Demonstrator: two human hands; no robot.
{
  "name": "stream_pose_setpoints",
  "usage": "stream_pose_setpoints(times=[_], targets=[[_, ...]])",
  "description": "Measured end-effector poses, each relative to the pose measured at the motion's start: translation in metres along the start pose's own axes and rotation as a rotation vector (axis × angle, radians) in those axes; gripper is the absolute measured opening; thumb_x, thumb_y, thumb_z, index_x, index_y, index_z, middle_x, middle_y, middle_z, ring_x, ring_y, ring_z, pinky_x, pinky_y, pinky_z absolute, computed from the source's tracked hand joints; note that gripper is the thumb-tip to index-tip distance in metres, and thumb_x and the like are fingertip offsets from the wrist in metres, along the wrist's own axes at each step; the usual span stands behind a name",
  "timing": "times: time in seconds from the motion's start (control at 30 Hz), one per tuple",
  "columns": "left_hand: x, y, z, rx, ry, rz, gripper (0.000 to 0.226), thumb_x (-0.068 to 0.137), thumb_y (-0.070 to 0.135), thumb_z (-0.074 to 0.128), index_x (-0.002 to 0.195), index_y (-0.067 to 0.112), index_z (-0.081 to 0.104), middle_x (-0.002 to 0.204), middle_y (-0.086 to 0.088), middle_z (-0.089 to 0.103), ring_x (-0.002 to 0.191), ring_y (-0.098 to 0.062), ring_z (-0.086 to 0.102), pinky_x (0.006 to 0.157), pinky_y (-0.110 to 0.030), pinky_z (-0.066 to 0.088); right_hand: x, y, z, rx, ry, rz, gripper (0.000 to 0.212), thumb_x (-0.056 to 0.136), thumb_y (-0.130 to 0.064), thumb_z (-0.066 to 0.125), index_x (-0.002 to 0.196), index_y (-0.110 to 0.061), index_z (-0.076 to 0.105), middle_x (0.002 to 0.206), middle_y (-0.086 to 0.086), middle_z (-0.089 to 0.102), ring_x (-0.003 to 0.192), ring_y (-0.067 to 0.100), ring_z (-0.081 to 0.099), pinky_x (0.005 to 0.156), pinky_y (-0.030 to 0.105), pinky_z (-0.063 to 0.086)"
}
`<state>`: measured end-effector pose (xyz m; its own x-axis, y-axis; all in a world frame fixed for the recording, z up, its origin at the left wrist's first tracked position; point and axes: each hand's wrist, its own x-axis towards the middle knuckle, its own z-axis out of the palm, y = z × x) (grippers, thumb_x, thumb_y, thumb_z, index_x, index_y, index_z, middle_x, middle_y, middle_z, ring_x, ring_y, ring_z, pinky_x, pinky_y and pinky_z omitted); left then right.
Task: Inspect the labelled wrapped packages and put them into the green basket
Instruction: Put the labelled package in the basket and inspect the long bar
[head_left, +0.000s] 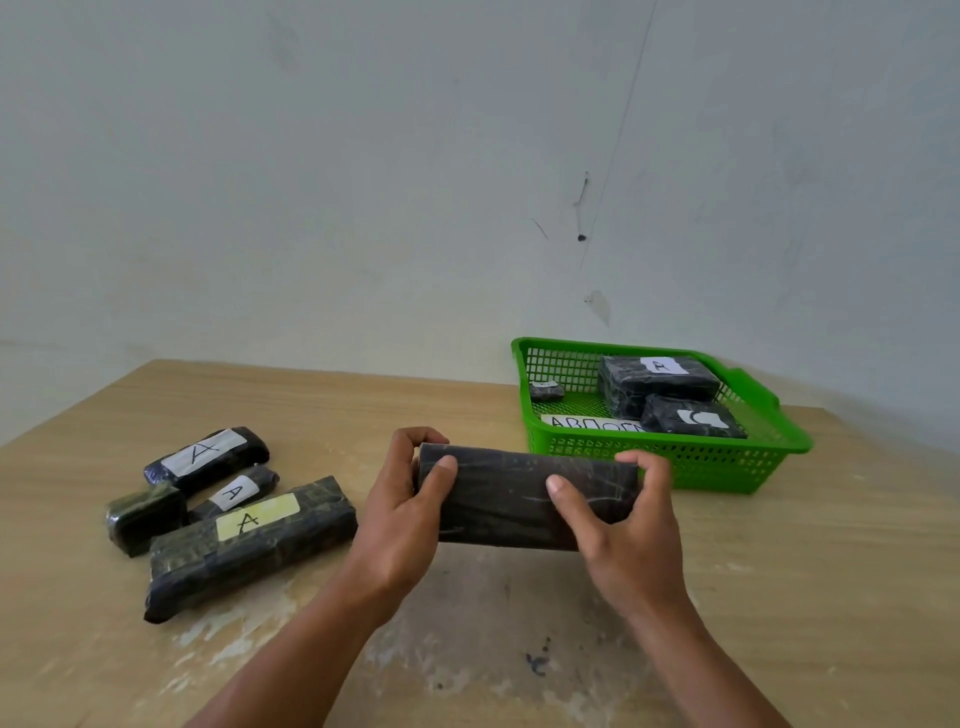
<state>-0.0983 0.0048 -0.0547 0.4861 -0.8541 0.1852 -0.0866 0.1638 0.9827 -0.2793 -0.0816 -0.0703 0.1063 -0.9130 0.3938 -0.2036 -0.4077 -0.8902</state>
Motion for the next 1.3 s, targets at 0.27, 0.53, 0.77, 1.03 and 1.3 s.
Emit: stream_pose_setpoints(times=[0.27, 0.53, 0.77, 1.03, 1.3], targets=[[-0.008, -0.004, 0.011, 0.146, 0.109, 0.020, 0.032, 0.090, 0.030, 0.076, 0.107, 0.029, 0.049, 0.099, -0.001, 0.065, 0.090, -0.016, 0.068, 0.078, -0.043, 0.065, -0.004, -0.007, 0.001, -0.100, 0.079, 0.011, 0.067, 0.072, -0.045, 0.091, 0.114, -0.024, 0.043, 0.084, -0.007, 0.066, 0.071, 0.006, 0.067, 0.062, 0.026, 0.054], [-0.006, -0.003, 0.009, 0.270, 0.233, 0.013, 0.046, 0.079, 0.033, 0.087, 0.102, 0.027, 0.048, 0.094, 0.002, 0.063, 0.083, -0.010, 0.066, 0.073, -0.039, 0.064, -0.005, -0.004, 0.003, 0.044, -0.036, -0.067, 0.036, 0.094, -0.013, 0.075, 0.115, -0.013, 0.046, 0.075, -0.005, 0.060, 0.064, -0.008, 0.062, 0.056, 0.009, 0.046], [-0.002, -0.003, 0.003, 0.291, 0.278, 0.010, 0.052, 0.073, 0.040, 0.089, 0.101, 0.024, 0.049, 0.094, 0.002, 0.061, 0.082, -0.012, 0.065, 0.070, -0.036, 0.062, 0.001, 0.008, 0.005, 0.191, -0.063, -0.066, 0.022, 0.089, -0.035, 0.055, 0.110, -0.026, 0.053, 0.062, -0.012, 0.049, 0.056, 0.008, 0.045, 0.055, 0.036, 0.041], [-0.001, -0.005, 0.001, 0.279, 0.291, 0.025, 0.060, 0.066, 0.045, 0.093, 0.101, 0.023, 0.049, 0.095, 0.000, 0.062, 0.083, -0.012, 0.065, 0.062, -0.026, 0.057, 0.005, 0.014, 0.005, 0.317, -0.080, -0.084, 0.009, 0.098, -0.029, 0.055, 0.105, -0.031, 0.060, 0.071, -0.003, 0.044, 0.064, 0.015, 0.042, 0.058, 0.034, 0.037], [-0.002, 0.001, 0.001, 0.242, 0.284, 0.023, 0.091, 0.065, 0.049, 0.092, 0.139, 0.034, 0.042, 0.118, 0.006, 0.052, 0.107, -0.013, 0.054, 0.092, -0.029, 0.052, 0.009, 0.014, 0.001, 0.344, -0.120, -0.118, 0.027, 0.104, -0.026, 0.055, 0.129, -0.037, 0.059, 0.092, 0.003, 0.062, 0.082, 0.011, 0.058, 0.077, 0.023, 0.052]])
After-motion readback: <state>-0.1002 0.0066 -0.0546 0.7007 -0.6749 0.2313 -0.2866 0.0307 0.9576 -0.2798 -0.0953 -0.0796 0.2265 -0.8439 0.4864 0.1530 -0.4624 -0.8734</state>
